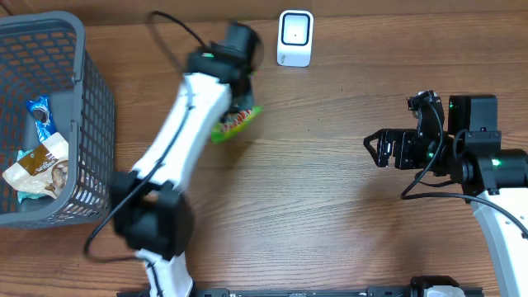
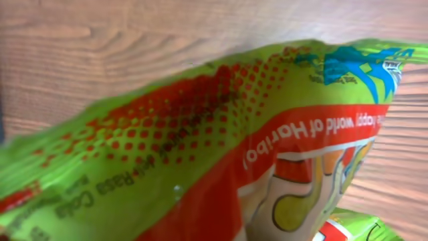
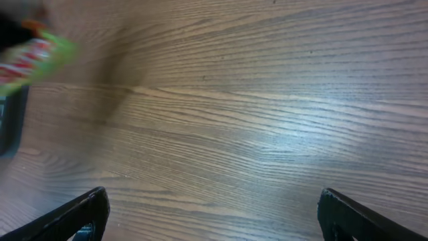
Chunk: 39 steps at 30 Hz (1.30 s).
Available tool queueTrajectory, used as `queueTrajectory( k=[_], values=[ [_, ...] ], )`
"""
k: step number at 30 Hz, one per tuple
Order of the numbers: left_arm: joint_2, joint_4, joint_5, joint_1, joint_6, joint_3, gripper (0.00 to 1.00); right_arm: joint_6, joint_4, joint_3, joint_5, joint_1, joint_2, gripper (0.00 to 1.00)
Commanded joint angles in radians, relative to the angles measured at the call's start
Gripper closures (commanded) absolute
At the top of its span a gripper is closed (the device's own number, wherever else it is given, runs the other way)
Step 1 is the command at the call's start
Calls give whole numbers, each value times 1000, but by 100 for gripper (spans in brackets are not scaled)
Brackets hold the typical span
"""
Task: Scan the item barcode
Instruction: 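Carry the Haribo bag toward the scanner with the left gripper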
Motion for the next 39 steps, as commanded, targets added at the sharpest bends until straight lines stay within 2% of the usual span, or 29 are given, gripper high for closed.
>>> queueTrajectory(
  k=[1, 4, 5, 6, 7, 8, 9, 11, 12, 16, 18, 23, 39],
  values=[
    [68, -2, -168, -35, -102, -2, 96, 3, -6, 29, -13, 8, -2, 0],
    [105, -11, -167, -45, -101, -2, 96, 3, -12, 29, -13, 8, -2, 0],
    [107, -18, -167, -45, -102, -2, 87, 3, -13, 29, -13, 8, -2, 0],
    [110, -23, -168, -45, -101, -2, 71, 3, -12, 29, -13, 8, -2, 0],
    [110, -27, -171, -45, -100, -2, 51, 3, -12, 29, -13, 8, -2, 0],
    [110, -32, -174, -44, -101, -2, 39, 3, -11, 29, -13, 8, -2, 0],
    [110, -37, -187, -43, -101, -2, 32, 3, -8, 29, -13, 8, -2, 0],
    [110, -56, -230, -44, -102, -2, 4, 3, -6, 29, -13, 8, -2, 0],
    [110, -66, -256, -47, -102, -2, 0, 3, -5, 29, -13, 8, -2, 0],
    [110, -116, -405, -61, -102, -2, 0, 3, 2, 29, -13, 8, -2, 0],
    [109, -134, -433, -65, -108, -1, 0, 3, 5, 29, -13, 8, -2, 0],
    [109, -153, -409, -66, -149, 2, 0, 3, 7, 29, -37, 8, -2, 0],
    [109, -168, -409, -71, -151, 16, 0, 3, 6, 29, -47, 8, -2, 0]
  ],
)
